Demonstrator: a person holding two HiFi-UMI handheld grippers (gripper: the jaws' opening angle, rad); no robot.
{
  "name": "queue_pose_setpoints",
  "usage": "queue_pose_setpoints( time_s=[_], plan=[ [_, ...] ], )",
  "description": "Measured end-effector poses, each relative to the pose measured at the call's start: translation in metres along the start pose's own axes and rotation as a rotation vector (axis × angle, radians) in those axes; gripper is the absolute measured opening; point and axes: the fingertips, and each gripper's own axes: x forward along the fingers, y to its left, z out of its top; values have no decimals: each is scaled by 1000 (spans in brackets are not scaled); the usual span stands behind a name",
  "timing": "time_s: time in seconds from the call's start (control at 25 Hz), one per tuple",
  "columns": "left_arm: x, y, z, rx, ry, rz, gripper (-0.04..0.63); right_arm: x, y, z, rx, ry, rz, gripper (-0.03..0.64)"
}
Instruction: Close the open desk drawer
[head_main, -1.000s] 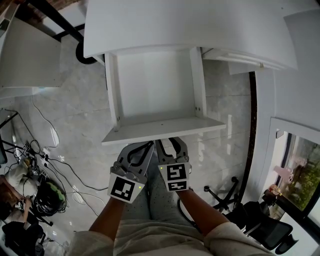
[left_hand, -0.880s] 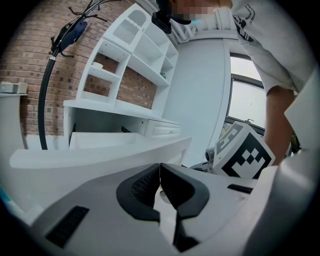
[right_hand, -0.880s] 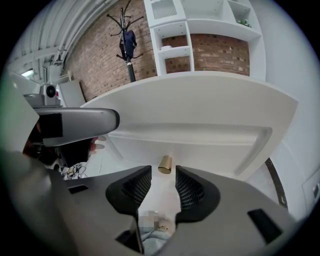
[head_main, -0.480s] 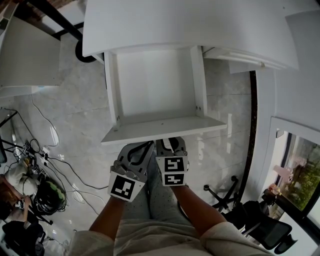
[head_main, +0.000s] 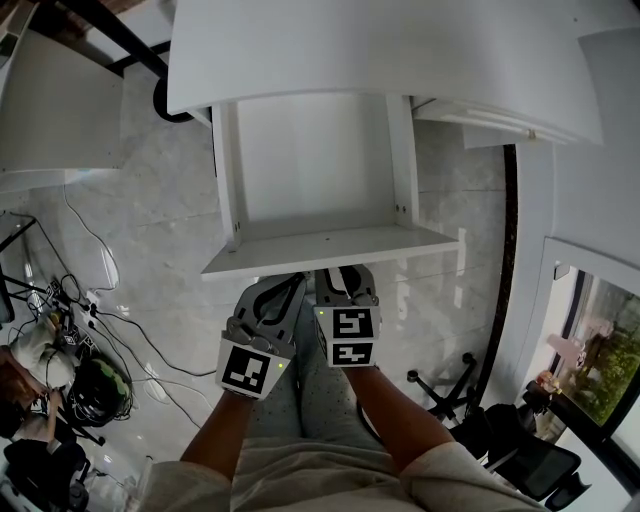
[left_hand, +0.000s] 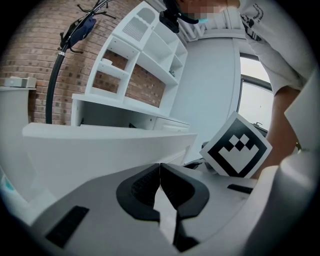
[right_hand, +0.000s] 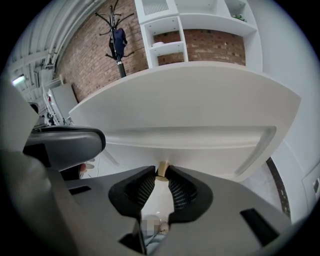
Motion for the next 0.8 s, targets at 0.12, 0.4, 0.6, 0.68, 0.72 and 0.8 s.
queue_pose_setpoints(
  time_s=[0.12,0.4,0.6,0.68,0.72,0.8],
  plan=[
    [5,6,4,-25,-11,18,18,3,-1,6,4,-6,1,101],
    [17,17,14,-47,-27,33,17,10,-5,18,-5,-20,3,101],
    [25,27,17,-51,-28,37,18,19,-7,26,-5,-21,7,101],
    [27,33,19,-60,-30,43,17,22,-8,30,-8,-22,7,101],
    [29,35,20,-63,-31,45,18,24,-9,33,-8,-23,8,101],
    [32,38,21,-65,-30,47,17,27,-10,37,-7,-25,8,101]
  ],
)
